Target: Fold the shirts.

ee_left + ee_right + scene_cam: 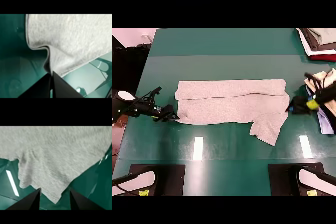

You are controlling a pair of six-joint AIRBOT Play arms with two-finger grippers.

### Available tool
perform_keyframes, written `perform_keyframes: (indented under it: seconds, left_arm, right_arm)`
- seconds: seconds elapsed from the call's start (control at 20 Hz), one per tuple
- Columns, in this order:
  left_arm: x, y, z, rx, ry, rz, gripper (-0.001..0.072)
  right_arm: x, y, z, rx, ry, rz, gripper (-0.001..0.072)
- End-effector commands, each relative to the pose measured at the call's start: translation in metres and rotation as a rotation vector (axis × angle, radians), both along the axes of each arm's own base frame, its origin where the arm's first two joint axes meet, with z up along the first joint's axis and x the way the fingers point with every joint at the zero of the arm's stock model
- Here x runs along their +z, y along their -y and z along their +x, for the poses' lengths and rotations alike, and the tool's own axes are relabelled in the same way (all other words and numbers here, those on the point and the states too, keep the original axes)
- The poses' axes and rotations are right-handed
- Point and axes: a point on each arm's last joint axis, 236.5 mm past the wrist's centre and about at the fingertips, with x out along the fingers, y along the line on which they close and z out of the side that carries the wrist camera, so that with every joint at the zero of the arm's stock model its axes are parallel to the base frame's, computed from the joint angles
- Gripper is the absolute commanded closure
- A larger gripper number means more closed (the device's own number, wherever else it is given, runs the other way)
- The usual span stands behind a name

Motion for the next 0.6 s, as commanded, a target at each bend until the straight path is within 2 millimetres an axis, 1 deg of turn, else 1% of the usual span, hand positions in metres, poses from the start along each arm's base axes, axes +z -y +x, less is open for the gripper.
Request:
perform_keyframes:
  seconds: [0.0,0.05,0.15,0.3,0.5,0.55]
  left_arm:
    - [0.016,-0.006,0.012,0.016,0.090,0.035,0.0687]
    - [0.021,-0.006,0.014,0.017,0.107,0.040,0.0687]
    - [0.027,-0.006,0.013,0.015,0.124,0.044,0.0686]
    - [0.027,-0.006,0.011,0.009,0.120,0.044,0.0687]
    - [0.027,-0.006,0.011,0.009,0.120,0.044,0.0687]
    - [0.027,-0.006,0.011,0.008,0.118,0.044,0.0686]
  right_arm:
    - [-0.043,0.004,-0.046,-0.113,-0.056,0.007,0.0303]
    - [-0.052,0.005,-0.052,-0.136,-0.060,0.005,0.0303]
    - [-0.068,0.005,-0.056,-0.179,-0.057,0.005,0.0303]
    - [-0.081,-0.009,-0.045,-0.232,-0.050,0.065,0.0303]
    - [-0.099,-0.027,-0.035,-0.214,-0.065,0.085,0.0308]
    - [-0.102,-0.029,-0.033,-0.206,-0.058,0.077,0.0378]
